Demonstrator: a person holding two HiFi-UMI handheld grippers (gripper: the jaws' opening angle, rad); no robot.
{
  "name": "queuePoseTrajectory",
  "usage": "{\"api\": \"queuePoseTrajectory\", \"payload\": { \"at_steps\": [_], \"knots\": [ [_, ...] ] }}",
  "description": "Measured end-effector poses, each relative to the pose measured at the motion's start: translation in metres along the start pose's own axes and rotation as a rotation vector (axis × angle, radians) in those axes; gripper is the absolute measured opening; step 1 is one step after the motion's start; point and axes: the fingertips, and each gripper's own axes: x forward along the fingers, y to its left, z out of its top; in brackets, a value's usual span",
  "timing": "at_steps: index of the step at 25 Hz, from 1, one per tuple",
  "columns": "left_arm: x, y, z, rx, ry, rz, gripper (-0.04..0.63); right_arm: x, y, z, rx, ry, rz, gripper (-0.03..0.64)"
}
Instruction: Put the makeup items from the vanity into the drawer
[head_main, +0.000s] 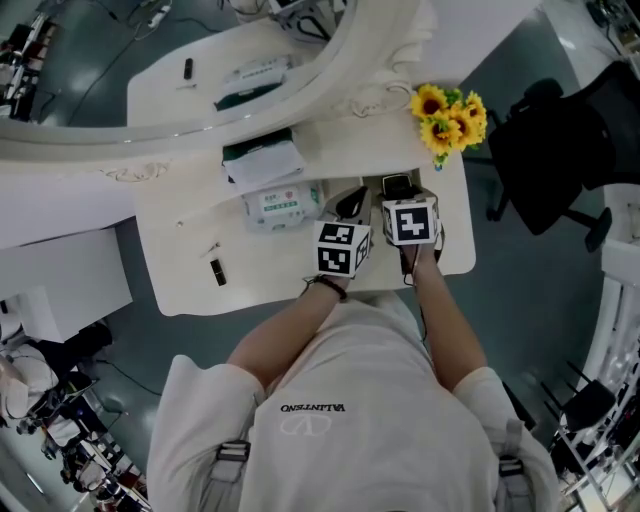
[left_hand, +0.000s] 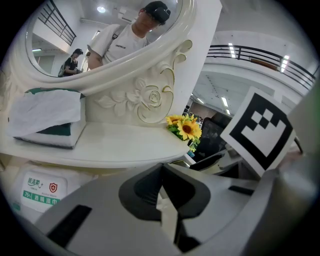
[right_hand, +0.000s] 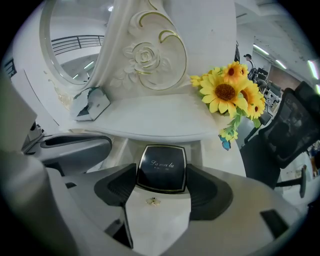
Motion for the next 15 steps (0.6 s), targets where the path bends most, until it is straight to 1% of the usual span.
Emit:
{"api": "queuePoseTrajectory", "payload": {
  "at_steps": [4, 8, 9, 15],
  "knots": [
    [-0.0022, 0.0001, 0.0004, -0.001, -0.004, 0.000, 0.002, -0.0010, -0.0010, -0.0058, 0.005, 0.022, -0.014, 0.318],
    [-0.0045, 0.0016, -0.0006, -0.004, -0.004, 0.000, 0.002, -0.0013, -0.0019, -0.0074, 0.007, 0.021, -0.022, 0.313],
    [-0.0051, 0.0017, -0.0006, -0.004, -0.005, 0.000, 0.002, -0.0019, -0.0026, -0.0078, 0.006, 0.018, -0.027, 0.295],
    [-0.0089, 0.0032, 0.0012, -0.003, -0.011, -0.003, 0.002, -0.0069, -0.0079, -0.0065, 0.001, -0.013, -0.064, 0.293]
  ]
}}
